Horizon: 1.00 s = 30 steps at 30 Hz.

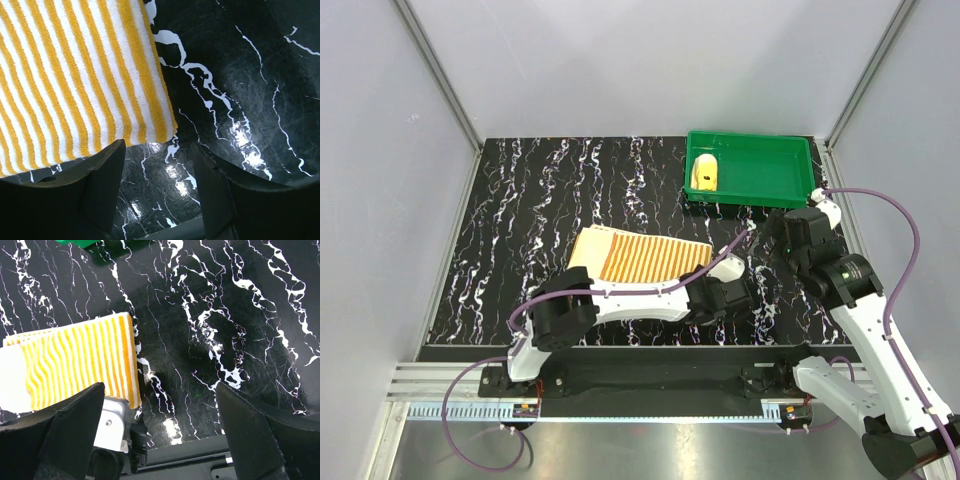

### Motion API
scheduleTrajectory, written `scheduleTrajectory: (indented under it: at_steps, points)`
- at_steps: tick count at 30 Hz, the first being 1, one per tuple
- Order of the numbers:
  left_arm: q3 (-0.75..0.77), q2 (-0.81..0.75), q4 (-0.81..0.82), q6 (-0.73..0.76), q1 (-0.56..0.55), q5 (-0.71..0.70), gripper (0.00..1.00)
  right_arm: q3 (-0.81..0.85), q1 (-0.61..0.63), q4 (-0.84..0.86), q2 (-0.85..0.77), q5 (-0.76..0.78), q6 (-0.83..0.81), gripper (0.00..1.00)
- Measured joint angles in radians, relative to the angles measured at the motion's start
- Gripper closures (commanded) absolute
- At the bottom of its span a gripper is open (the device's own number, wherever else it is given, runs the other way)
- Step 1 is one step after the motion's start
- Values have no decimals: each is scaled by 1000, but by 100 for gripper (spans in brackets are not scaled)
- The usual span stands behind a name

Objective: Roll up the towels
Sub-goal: Roll the towel

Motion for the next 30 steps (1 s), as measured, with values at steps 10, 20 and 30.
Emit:
scheduleTrajectory:
  at_steps: [10, 20, 30]
  points:
    - [52, 118, 10, 0, -2, -11, 43, -2, 0, 0, 2, -16, 0, 0]
    - [71, 134, 11, -1, 0, -26, 46, -18, 0, 1, 2, -36, 4, 0]
    - [7, 116, 130, -5, 37, -36, 63, -35, -1, 21, 10, -70, 13, 0]
